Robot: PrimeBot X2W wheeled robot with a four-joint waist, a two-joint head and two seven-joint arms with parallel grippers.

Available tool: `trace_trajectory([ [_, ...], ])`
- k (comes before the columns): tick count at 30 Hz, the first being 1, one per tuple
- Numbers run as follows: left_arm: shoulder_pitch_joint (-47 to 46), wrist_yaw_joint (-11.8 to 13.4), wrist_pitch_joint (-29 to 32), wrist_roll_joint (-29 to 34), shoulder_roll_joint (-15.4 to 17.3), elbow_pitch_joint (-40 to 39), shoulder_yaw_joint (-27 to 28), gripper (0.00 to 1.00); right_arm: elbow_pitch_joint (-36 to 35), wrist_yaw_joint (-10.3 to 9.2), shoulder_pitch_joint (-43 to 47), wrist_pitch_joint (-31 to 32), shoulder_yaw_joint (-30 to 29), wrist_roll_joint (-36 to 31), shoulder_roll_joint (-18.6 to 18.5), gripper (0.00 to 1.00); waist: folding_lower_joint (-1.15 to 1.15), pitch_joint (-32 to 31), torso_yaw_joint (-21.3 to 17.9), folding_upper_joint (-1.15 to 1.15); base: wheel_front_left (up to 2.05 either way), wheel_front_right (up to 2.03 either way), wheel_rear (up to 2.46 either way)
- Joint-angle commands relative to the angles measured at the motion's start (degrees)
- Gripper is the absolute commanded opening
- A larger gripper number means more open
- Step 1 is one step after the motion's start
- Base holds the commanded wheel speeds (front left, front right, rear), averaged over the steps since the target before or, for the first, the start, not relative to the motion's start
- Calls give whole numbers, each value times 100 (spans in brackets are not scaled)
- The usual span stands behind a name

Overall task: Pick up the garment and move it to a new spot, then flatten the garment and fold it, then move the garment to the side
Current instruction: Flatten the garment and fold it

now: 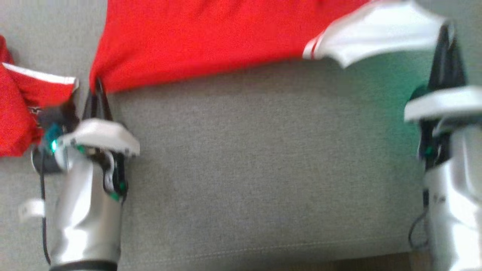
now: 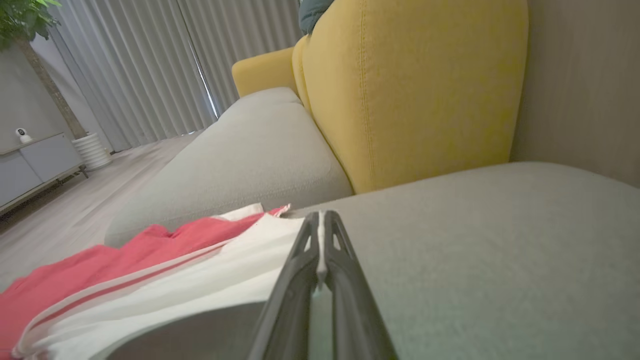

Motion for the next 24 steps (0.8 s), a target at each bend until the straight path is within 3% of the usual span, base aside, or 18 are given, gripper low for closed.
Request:
trace_trajectory([
  [1, 171, 91, -27, 30, 221, -204, 304, 0, -396, 35, 160, 46, 98, 135, -31, 0, 0, -258, -84, 0, 0, 0, 0],
  [13, 1765, 119, -28, 65, 107, -356, 406, 0, -1483, 35, 2545, 546, 300, 528, 39, 0, 0, -1292, -157, 0, 0, 0, 0],
  [24, 2942, 356, -28, -403, 99, -765, -162, 0, -2177, 35, 3696, 1043, 383, 708, 82, 0, 0, -1804, -62, 0, 0, 0, 0],
])
